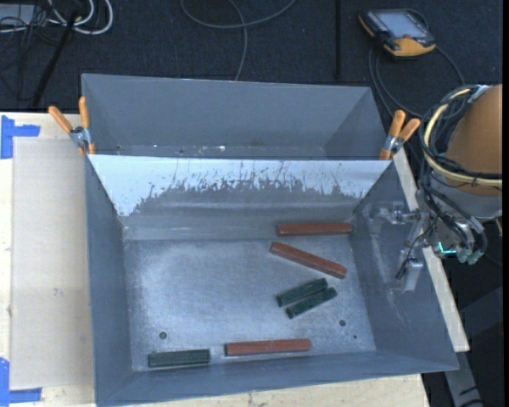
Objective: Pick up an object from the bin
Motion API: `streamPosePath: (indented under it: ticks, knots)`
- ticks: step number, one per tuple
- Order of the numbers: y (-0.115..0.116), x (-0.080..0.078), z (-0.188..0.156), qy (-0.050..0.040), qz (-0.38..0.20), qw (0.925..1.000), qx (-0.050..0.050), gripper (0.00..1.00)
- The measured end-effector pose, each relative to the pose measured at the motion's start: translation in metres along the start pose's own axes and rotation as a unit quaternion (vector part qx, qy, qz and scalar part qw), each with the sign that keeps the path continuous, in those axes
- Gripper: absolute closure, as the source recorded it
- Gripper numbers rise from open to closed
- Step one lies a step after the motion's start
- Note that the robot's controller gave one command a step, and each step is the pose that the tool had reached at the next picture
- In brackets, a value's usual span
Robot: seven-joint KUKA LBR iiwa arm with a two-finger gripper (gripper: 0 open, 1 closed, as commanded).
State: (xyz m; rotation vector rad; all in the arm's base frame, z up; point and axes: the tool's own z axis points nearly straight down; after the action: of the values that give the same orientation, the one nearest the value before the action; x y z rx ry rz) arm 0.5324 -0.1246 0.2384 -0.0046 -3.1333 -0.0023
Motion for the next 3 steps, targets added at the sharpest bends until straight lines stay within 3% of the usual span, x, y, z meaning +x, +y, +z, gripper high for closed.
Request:
streamPosePath:
  ticks: [1, 2, 3]
  knots:
    - [0.001, -0.002, -0.004, -0.0039, -0.002, 1.0000, 0.001, 0.00]
    - [0.031, 0.010, 0.082, -0.0058, -0.034, 0.9994, 0.001, 0.00]
    - [0.067, 0.047, 0.081, -0.0011, -0.086, 0.9963, 0.000, 0.00]
